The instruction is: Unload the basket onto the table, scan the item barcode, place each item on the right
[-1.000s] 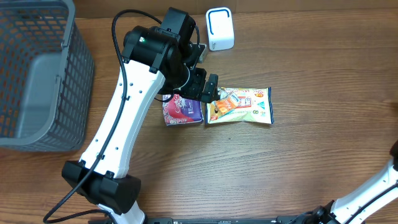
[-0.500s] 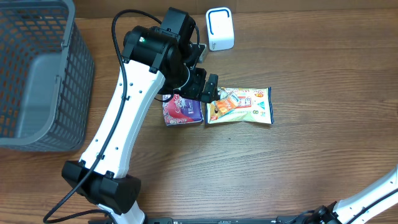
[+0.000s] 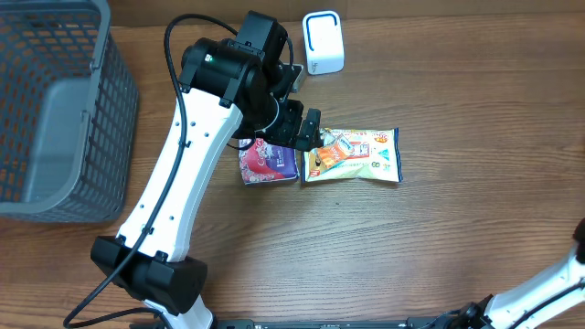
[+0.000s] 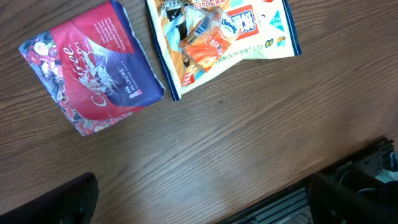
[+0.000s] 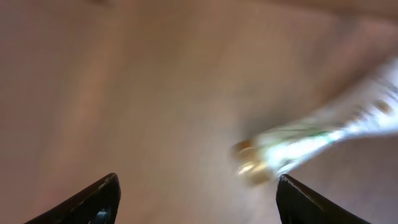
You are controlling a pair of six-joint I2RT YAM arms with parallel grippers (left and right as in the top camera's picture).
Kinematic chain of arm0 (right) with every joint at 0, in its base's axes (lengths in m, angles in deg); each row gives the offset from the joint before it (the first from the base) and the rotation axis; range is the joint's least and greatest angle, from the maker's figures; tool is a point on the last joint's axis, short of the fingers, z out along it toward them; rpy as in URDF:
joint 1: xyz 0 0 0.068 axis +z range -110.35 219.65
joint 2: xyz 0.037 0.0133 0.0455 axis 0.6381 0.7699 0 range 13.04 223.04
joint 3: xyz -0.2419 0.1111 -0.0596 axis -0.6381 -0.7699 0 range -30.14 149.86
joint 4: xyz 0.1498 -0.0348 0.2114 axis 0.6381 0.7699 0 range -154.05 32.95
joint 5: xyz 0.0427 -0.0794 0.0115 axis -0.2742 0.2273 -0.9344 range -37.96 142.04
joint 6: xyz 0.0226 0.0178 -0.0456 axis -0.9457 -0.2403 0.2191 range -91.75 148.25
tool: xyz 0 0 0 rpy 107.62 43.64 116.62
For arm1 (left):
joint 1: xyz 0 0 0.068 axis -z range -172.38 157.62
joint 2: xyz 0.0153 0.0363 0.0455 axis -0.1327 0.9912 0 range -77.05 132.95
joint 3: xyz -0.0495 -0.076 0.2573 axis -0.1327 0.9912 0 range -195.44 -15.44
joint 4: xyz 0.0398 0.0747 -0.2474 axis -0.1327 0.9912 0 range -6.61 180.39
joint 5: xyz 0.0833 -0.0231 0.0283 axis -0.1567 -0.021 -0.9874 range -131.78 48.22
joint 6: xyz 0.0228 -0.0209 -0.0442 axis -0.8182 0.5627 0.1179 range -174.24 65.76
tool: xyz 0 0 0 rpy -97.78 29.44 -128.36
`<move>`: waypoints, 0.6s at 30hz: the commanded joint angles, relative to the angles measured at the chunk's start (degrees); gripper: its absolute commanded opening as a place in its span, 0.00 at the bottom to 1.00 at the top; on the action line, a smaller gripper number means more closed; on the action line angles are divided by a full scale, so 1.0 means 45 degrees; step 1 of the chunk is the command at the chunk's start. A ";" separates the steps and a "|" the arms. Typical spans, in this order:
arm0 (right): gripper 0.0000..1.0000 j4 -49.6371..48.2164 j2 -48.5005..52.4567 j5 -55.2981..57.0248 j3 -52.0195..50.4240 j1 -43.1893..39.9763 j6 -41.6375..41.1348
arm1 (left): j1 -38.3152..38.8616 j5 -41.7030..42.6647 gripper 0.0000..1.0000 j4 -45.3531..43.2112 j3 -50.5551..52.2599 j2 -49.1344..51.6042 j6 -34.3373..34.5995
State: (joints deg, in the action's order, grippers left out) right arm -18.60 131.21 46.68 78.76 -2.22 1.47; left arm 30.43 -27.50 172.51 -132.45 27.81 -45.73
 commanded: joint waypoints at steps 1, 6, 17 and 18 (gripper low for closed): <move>0.83 -0.0155 -0.1768 -0.2404 0.0583 0.0831 0.0044 | 0.0010 -0.0078 1.00 -0.0010 0.0044 0.0029 -0.0277; 0.96 0.0573 -0.1991 -0.4002 0.0573 0.2312 0.0053 | 0.0010 -0.0073 1.00 -0.0010 0.0044 0.0029 -0.0277; 0.95 0.3988 -0.1166 -0.4075 0.0165 0.7038 0.2399 | 0.0010 -0.0078 1.00 -0.0010 0.0044 0.0029 -0.0277; 0.93 0.4041 -0.1073 -0.4075 0.0039 0.7553 0.2837 | 0.0010 -0.0078 1.00 -0.0010 0.0044 0.0029 -0.0277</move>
State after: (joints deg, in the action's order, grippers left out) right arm -0.94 125.79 29.45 79.96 26.88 7.28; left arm 30.41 -27.50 172.49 -132.45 27.81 -45.73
